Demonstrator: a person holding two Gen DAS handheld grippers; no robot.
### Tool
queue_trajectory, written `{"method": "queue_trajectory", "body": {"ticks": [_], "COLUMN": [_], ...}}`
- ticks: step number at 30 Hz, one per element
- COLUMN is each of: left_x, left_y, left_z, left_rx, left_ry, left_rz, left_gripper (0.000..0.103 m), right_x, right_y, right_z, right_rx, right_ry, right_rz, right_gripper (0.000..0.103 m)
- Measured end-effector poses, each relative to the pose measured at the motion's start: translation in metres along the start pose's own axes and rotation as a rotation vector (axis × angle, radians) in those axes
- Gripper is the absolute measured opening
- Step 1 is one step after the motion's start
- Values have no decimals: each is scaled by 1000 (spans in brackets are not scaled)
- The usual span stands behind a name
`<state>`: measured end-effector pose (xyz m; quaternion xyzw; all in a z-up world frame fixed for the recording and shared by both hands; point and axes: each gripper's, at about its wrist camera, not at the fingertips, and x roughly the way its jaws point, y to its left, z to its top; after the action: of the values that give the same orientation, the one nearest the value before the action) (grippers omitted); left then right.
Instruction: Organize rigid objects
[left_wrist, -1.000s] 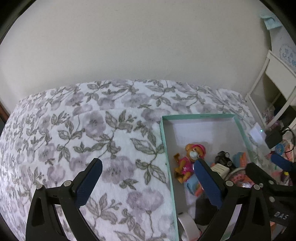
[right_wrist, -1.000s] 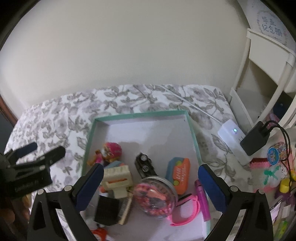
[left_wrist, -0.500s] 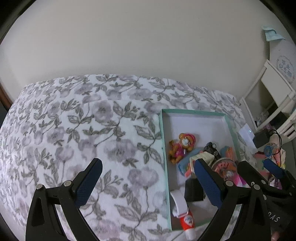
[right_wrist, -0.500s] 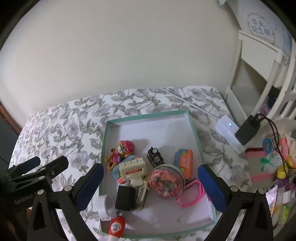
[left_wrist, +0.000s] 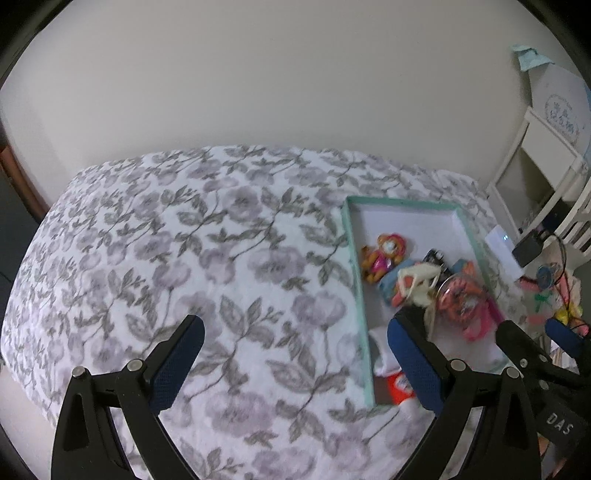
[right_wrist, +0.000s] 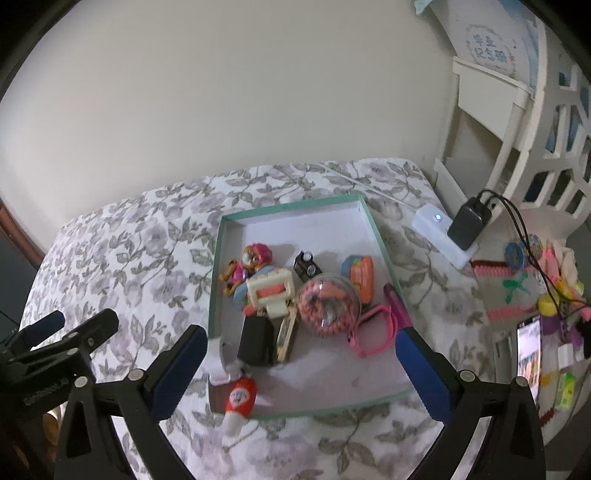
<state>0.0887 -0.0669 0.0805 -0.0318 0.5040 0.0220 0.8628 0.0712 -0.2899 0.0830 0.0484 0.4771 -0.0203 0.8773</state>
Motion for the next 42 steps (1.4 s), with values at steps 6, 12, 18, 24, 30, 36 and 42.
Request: {"method": "queue_trajectory", "body": {"ticks": [6,12,18,24,30,36,42], "left_x": [-12,-18,-24,-29,-28,-32,-36], "left_y": [15,25,23,23,31,41,48], "left_z": [-22,-44,-67,-91,-111,-124,-126], "left_rx": [-4,-6,48,96,107,88,41], "left_ry": [-8,13,30,46,75,80,82], "left_rz": [22,24,40,45,71,57,29], "left_gripper": [99,99,99,99,99,99,99], "right_x": [-5,-7,-13,-23,-31,-38,-46], "right_y": [7,3,1,4,7,8,6], "right_z": [-29,-52,-73,-93,-111,-121,-122], "right_rx": [-23,-7,6,0,-7,-12,-5], "right_ry": [28,50,65,67,65,58,34], "right_rz": [6,1,0,-9,-9,-16,-16], "right_gripper": [103,103,103,103,103,103,103]}}
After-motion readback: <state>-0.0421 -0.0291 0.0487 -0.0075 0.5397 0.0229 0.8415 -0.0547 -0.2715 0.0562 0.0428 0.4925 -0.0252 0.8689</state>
